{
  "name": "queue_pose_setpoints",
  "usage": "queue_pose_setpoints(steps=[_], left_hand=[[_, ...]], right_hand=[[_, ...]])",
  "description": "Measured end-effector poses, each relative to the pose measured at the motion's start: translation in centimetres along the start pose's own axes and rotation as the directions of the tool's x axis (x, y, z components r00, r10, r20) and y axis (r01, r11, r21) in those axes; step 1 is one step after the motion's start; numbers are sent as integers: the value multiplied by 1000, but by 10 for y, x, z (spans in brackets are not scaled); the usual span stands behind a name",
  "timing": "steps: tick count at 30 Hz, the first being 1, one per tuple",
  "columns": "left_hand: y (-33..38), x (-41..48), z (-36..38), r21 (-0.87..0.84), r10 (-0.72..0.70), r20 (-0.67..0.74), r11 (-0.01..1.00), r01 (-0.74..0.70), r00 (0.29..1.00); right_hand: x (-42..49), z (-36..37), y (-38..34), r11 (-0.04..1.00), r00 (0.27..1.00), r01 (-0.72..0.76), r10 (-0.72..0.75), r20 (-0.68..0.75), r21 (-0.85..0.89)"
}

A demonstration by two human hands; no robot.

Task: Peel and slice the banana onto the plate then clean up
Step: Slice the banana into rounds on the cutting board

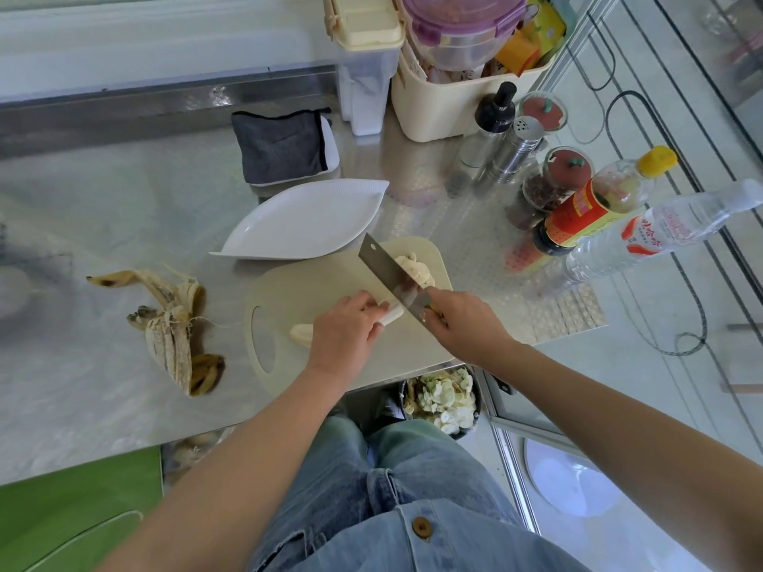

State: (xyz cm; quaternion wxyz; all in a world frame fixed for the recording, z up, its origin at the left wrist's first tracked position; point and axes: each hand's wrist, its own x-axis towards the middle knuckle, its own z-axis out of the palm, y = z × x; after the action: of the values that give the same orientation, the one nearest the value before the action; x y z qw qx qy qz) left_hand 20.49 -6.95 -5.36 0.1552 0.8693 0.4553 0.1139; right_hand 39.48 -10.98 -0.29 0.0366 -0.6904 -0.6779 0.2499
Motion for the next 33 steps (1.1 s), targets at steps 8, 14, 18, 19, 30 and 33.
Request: queue_pose_setpoints(steps=[8, 14, 18, 19, 30, 33], left_hand=[[1, 0, -2, 5, -1, -1, 1000, 1, 1000], [0, 0, 0, -3, -4, -7, 1000, 4, 1000], [0, 0, 0, -19, 4, -19, 1000, -4, 1000], [0, -1, 0, -23, 5, -22, 1000, -6, 1000], [1, 0, -3, 20, 8, 7, 1000, -8, 1000], [1, 1, -4, 34, 12, 15, 999, -12, 1000]], right_hand=[[-5, -9, -1, 998, 999, 25, -23, 28, -52], [-3, -6, -2, 999, 998, -5, 8, 65, -51], [-3, 7, -4, 998, 993, -41, 45, 109, -47], [-3, 11, -4, 998, 994, -45, 49, 102, -35], [-3, -14, -2, 1000, 1000, 4, -4, -1, 25], [-5, -18, -1, 1000, 999, 23, -23, 22, 13]])
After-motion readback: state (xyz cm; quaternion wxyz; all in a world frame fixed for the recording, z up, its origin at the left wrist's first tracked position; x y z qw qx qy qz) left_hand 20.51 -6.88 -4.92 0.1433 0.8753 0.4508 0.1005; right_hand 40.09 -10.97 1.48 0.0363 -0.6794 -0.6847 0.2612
